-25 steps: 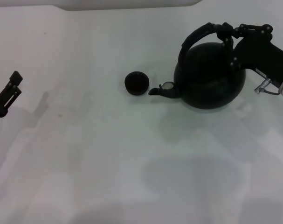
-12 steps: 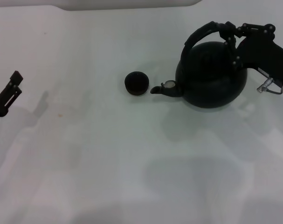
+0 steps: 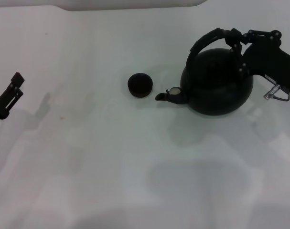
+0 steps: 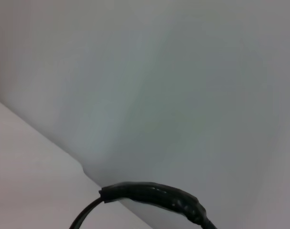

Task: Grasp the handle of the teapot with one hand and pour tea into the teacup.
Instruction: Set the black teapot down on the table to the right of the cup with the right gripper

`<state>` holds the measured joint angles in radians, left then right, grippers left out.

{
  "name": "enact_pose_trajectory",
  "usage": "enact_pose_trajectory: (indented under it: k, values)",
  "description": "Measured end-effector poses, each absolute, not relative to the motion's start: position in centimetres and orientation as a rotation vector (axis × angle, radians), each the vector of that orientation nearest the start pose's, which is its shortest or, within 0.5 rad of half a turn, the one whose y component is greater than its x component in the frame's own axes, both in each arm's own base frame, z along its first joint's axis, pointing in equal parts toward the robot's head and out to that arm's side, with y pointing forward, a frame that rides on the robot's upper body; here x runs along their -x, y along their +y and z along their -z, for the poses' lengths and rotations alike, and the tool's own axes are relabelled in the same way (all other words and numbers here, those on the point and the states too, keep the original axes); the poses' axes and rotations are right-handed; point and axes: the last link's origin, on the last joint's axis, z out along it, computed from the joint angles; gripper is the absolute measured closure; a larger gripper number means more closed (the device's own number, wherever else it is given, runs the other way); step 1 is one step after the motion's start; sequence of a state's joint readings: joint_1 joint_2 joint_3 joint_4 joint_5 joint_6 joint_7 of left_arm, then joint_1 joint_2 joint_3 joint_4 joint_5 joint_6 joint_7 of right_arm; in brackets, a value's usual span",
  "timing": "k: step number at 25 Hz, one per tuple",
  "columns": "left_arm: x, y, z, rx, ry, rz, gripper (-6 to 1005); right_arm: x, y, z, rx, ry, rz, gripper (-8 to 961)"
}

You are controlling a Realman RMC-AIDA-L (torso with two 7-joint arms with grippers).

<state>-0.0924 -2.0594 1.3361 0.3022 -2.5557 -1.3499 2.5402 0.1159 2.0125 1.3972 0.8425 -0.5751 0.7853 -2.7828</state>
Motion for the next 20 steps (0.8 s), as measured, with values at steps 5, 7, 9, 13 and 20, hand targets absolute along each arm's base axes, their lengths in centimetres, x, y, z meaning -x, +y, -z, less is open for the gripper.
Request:
enact_pose_trajectory:
  k: [5,7,9,13,20]
  values:
    - [36.29,23.22,0.08,1.832,-0.638,0.853,228,-28.40,30.94,2.56,2.129,0.081,-0.466,847]
    - [36.23,23.32,0.09,1.833,-0.636,0.855,228,-28.44,30.98,2.61,2.130,0.082,-0.465,847]
    - [36.18,23.39,0.09,1.834,-0.634,0.856,228,-28.47,31.00,2.62,2.131,0.083,-0.464,847]
    - [36.16,23.43,0.08,1.835,-0.633,0.857,227,-28.48,31.02,2.59,2.128,0.086,-0.465,847]
    - [36.18,23.49,-0.01,1.836,-0.631,0.856,227,-28.55,31.12,2.36,2.117,0.093,-0.467,786]
